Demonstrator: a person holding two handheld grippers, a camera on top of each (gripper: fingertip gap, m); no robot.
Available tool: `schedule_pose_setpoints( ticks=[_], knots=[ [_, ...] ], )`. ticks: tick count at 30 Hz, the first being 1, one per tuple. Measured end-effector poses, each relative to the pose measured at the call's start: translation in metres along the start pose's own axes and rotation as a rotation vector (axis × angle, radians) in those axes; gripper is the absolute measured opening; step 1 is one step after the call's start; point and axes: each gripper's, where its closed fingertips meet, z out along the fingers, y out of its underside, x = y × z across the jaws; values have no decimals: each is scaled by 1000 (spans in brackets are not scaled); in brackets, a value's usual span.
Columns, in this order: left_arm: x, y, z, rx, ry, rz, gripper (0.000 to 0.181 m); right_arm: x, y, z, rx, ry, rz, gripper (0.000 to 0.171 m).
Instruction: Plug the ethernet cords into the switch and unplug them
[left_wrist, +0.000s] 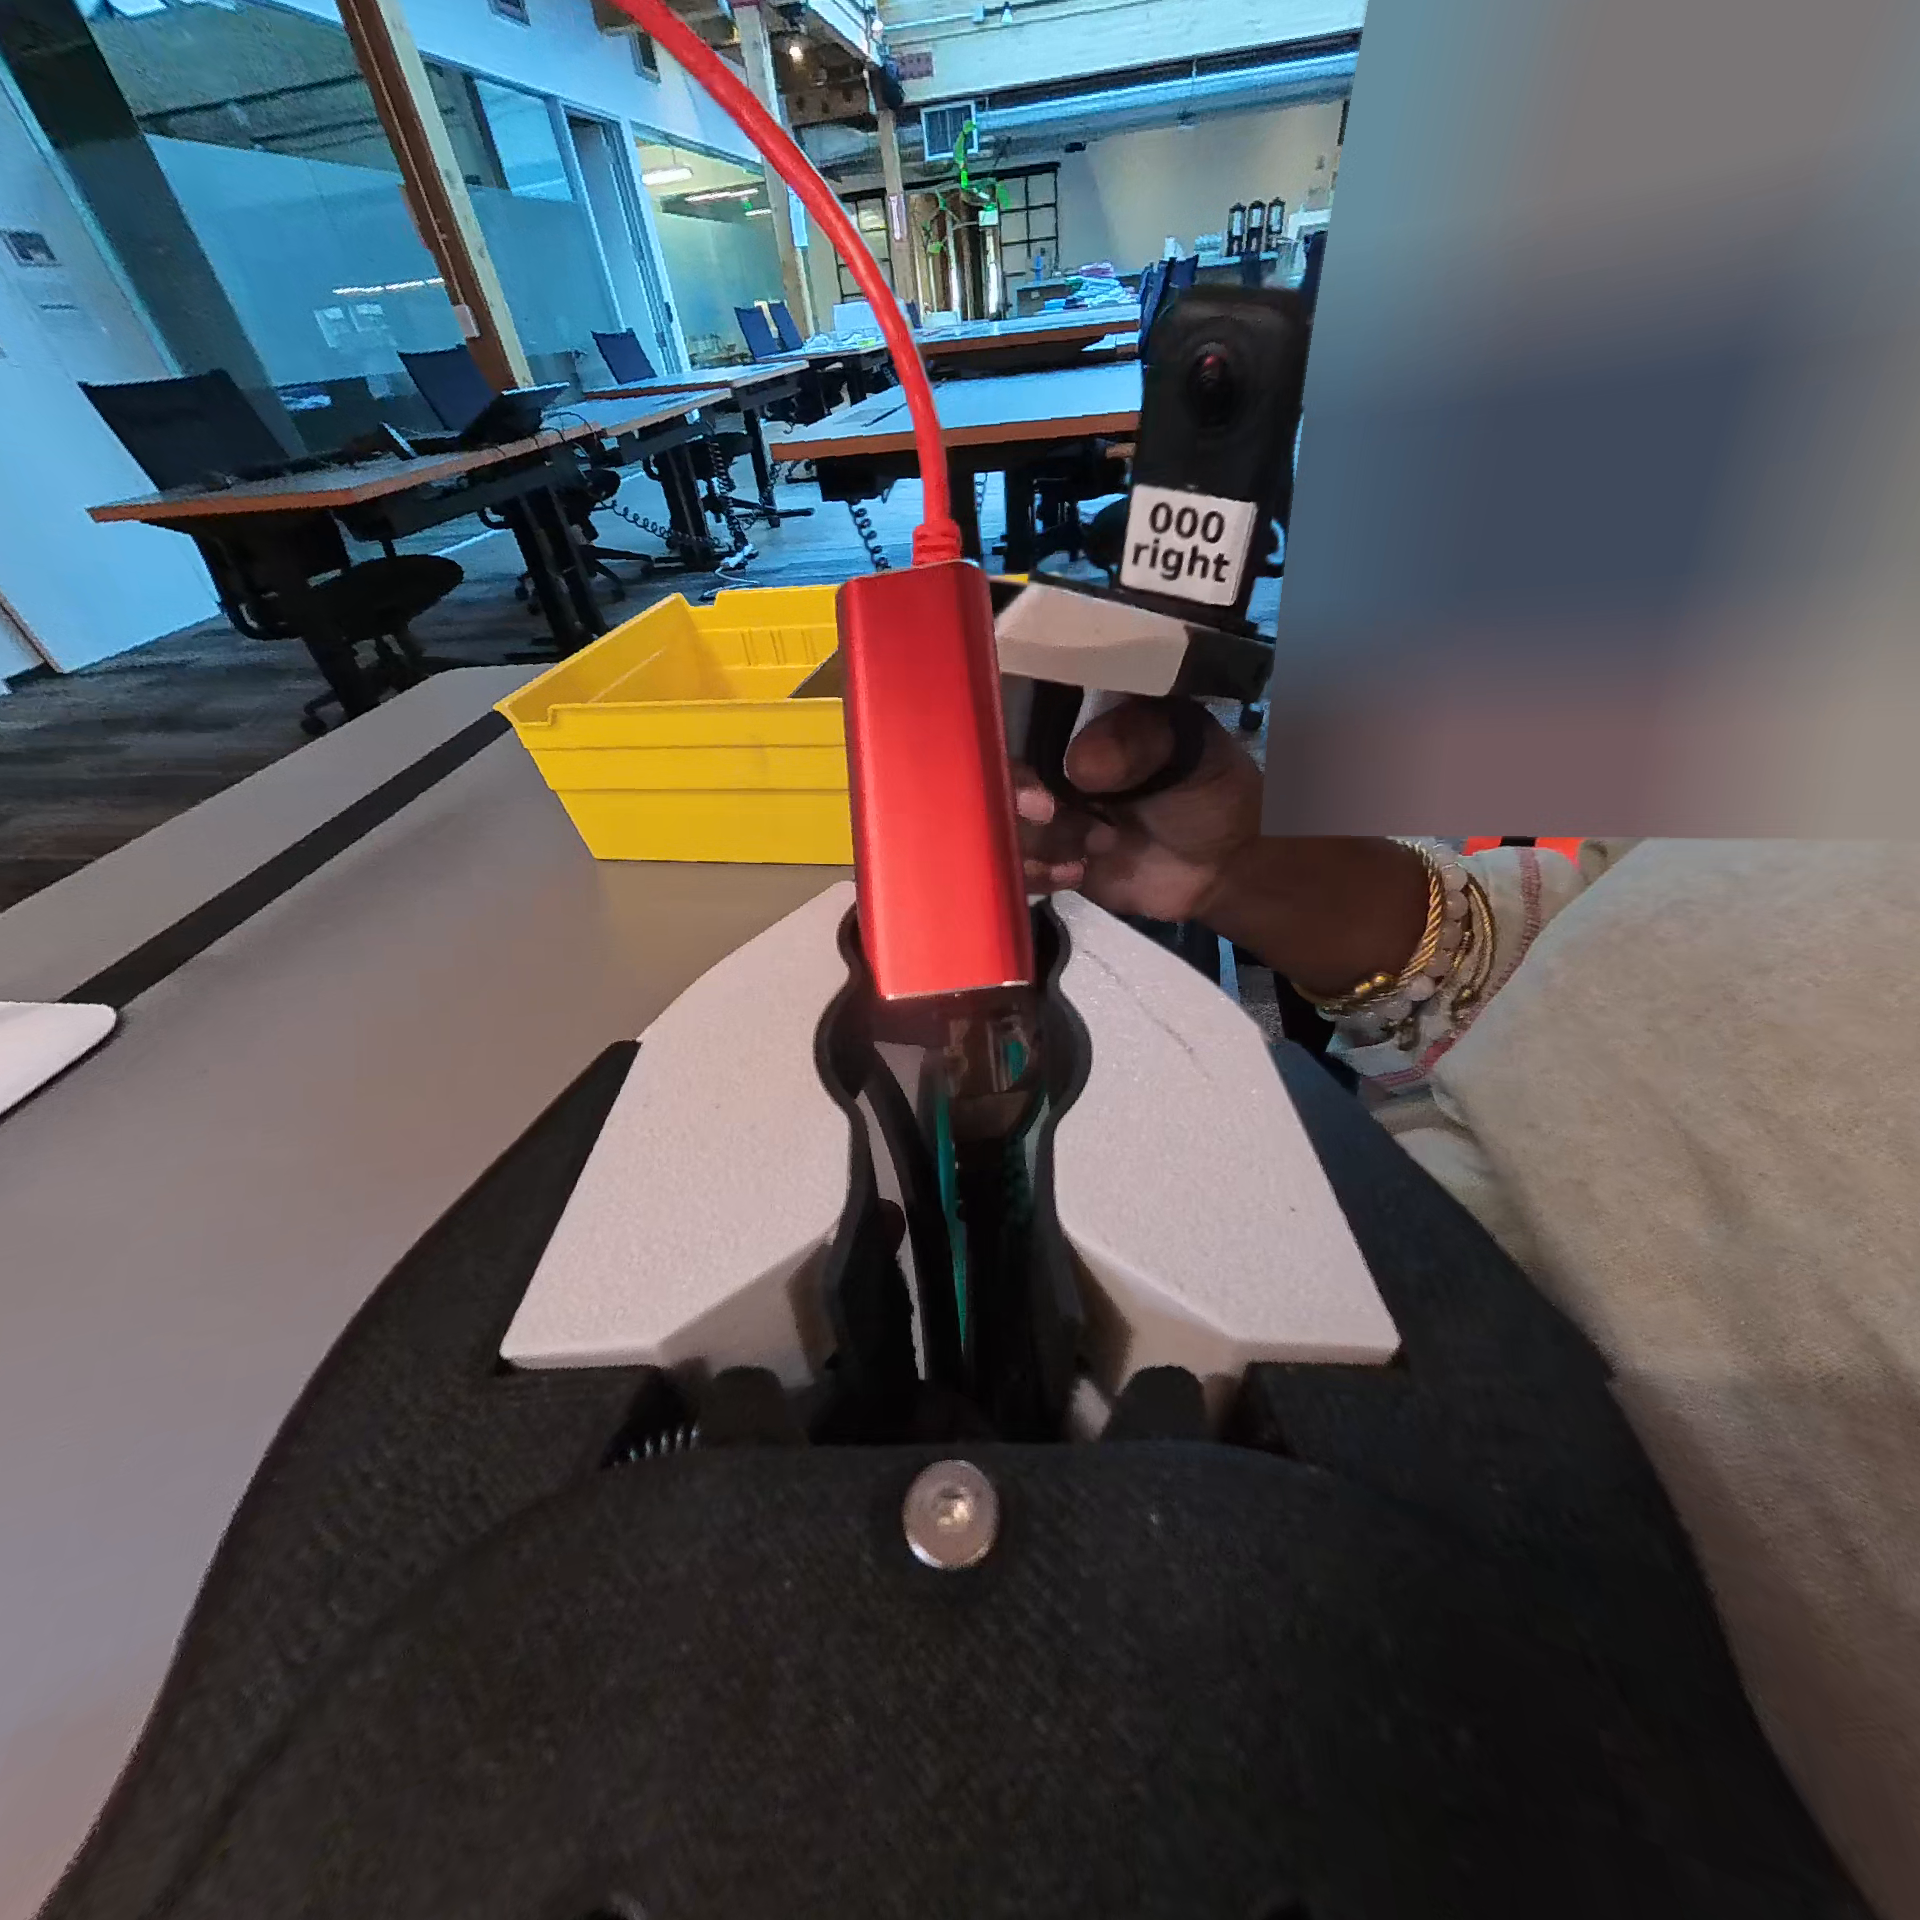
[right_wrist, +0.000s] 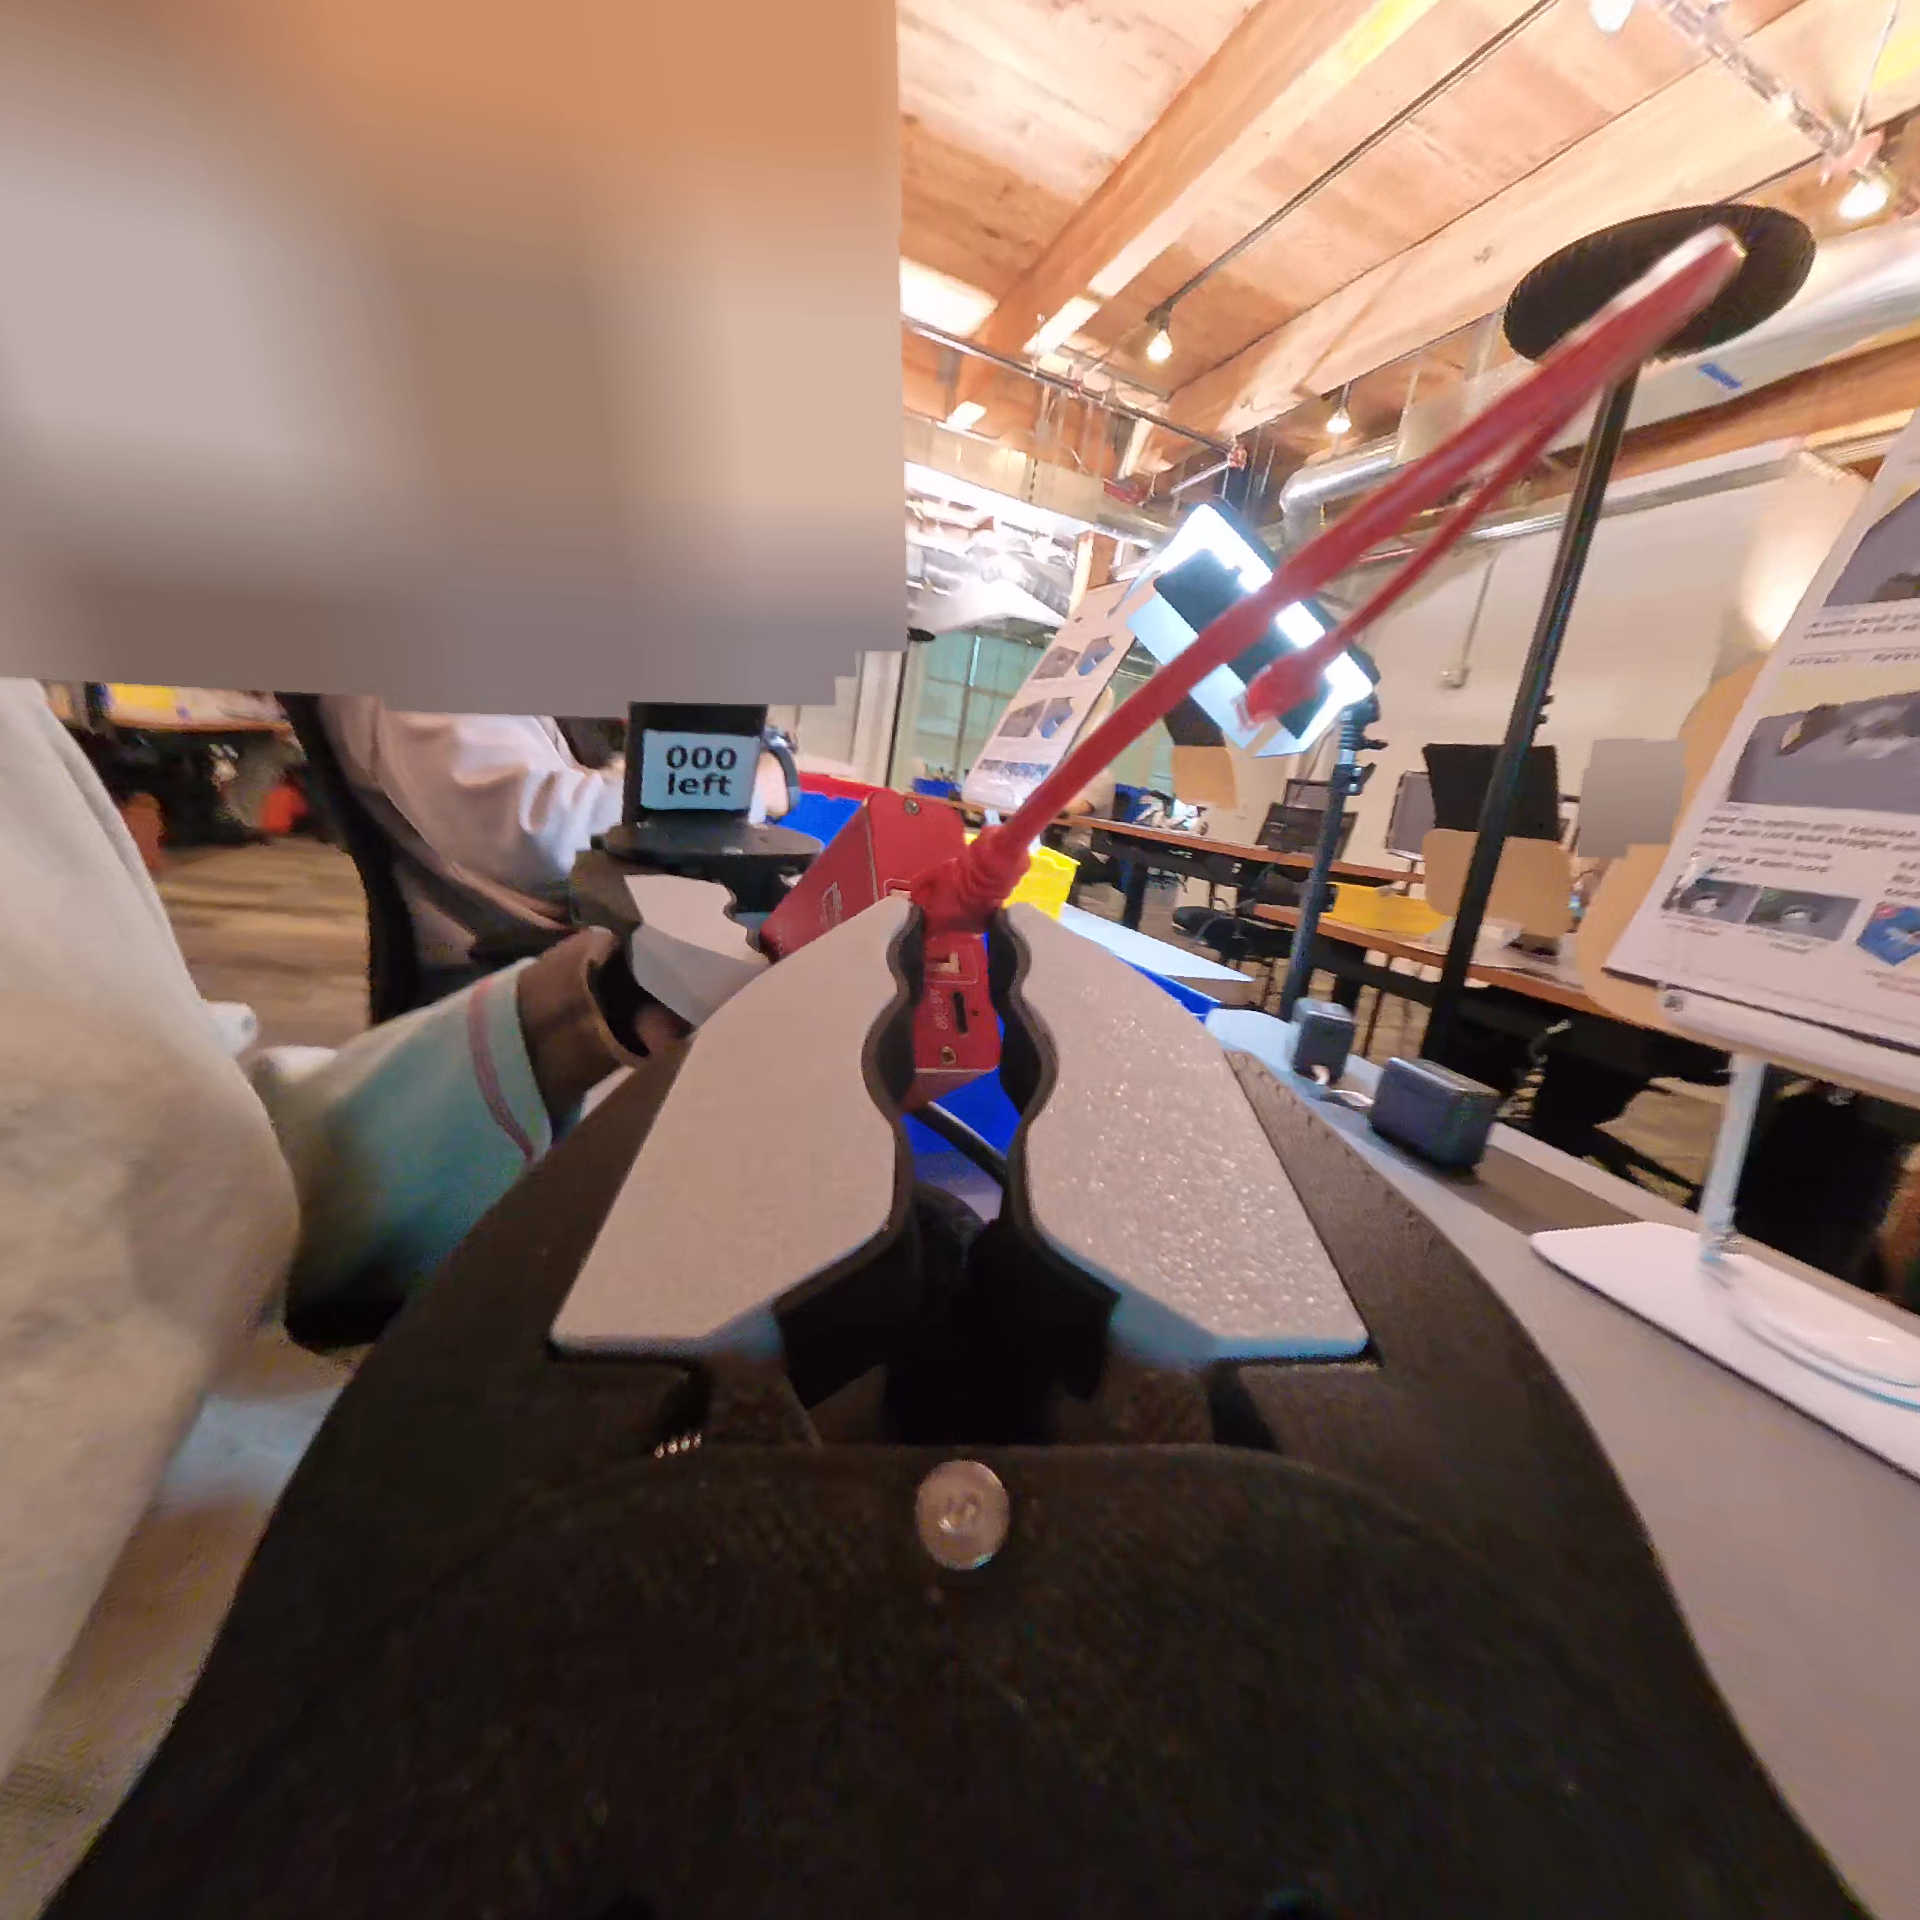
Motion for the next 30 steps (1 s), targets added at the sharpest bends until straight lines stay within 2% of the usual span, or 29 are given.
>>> schedule_pose_setpoints(
  ticks=[4, 9, 11, 13, 15, 16, 17, 18, 19, 28, 30],
  knots=[
    [1, -1, 0, 9, 11, 3, 28, -2, -3, 0, 41, -17, 42, 12],
    [3, 3, 2, -29, 22, -10, 27, -6, -7, -1, 43, -30, -16, 12],
    [6, 5, 1, -34, 40, 21, 27, -12, -6, -2, 22, -94, -27, 12],
    [9, 6, 0, -29, 59, 31, 27, -16, -4, -4, 4, -178, 51, 13],
    [12, 7, 1, -21, 86, 11, 27, -17, -7, -7, 36, -215, 111, 17],
    [13, 7, 2, -20, 94, 8, 27, -16, -9, -7, 66, -211, 118, 29],
    [14, 7, 2, -19, 97, 9, 27, -18, -9, -8, 77, -216, 106, 26],
    [15, 7, 2, -20, 102, 14, 27, -19, -8, -8, 70, -221, 86, 16],
    [15, 8, 2, -23, 102, 22, 27, -20, -7, -9, 61, -228, 75, 15],
    [19, 9, 3, -30, 123, 20, 27, -27, 1, -14, -16, -278, 39, 29],
    [20, 10, 3, -34, 136, 19, 27, -25, -3, -15, 4, -267, 28, 24]
  ],
)
